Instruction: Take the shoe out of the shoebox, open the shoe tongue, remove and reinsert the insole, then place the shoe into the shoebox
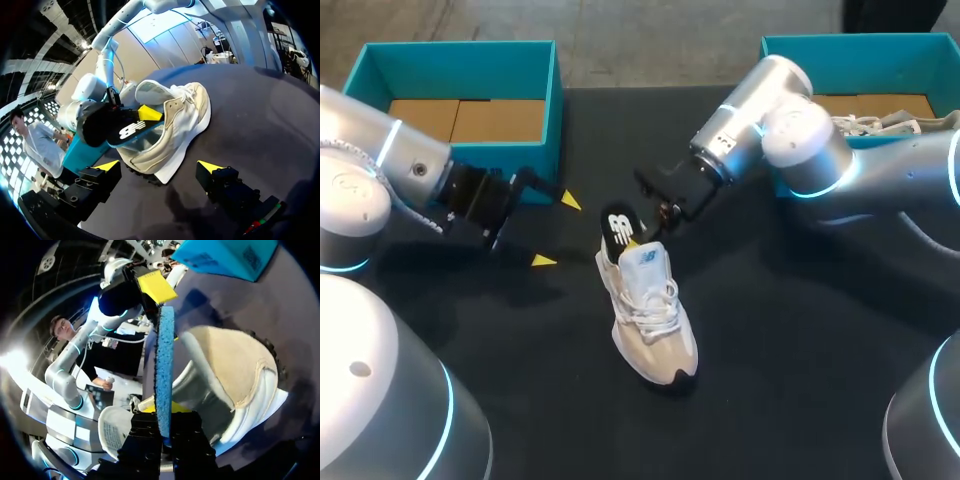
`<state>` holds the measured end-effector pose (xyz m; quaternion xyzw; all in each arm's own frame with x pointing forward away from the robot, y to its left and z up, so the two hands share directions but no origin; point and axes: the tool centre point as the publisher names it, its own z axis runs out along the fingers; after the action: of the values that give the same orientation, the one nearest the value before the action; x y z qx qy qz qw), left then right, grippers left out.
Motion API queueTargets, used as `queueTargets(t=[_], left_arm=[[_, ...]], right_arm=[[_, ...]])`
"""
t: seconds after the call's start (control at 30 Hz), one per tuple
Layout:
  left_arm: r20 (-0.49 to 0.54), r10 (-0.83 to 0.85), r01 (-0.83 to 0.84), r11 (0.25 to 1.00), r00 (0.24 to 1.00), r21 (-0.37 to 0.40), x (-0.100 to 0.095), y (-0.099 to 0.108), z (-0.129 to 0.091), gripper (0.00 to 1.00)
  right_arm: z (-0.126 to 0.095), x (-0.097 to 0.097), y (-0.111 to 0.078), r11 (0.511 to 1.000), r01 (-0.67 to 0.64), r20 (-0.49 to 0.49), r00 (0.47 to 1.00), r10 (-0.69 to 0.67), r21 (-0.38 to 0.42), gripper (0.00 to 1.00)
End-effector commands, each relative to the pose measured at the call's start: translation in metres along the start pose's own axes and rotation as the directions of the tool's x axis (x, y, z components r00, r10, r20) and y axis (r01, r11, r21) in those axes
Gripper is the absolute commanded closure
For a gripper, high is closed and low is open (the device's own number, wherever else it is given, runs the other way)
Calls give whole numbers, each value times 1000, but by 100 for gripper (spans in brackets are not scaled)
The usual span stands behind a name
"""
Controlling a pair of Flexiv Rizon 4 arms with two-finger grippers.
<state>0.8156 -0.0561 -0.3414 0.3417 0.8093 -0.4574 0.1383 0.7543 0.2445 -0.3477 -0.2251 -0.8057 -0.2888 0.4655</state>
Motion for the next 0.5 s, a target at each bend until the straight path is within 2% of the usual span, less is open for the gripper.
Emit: queueTargets(t=[0.03, 0.23, 0.37, 0.43, 0.5], left_arm=[[6, 4, -4, 1000, 1000, -2, 3, -1, 1, 0], [-1, 10, -10, 1000, 1000, -5, 1, 0, -1, 0], [-3, 17, -17, 1000, 1000, -6, -2, 0, -1, 0], [-6, 20, -20, 1000, 1000, -6, -3, 0, -1, 0], [-8, 22, -22, 1000, 1000, -5, -3, -1, -1, 0]], right_arm=[[8, -5, -7, 1000, -16, -6, 1000, 16, 4, 100], [14, -4, -17, 999, -31, -1, 1000, 31, -25, 100], [14, -2, -17, 999, -26, 9, 1000, 27, -39, 100], [12, 0, -13, 999, -7, 26, 1000, 9, -46, 80], [9, 2, -9, 999, 2, 37, 999, 0, -45, 69]])
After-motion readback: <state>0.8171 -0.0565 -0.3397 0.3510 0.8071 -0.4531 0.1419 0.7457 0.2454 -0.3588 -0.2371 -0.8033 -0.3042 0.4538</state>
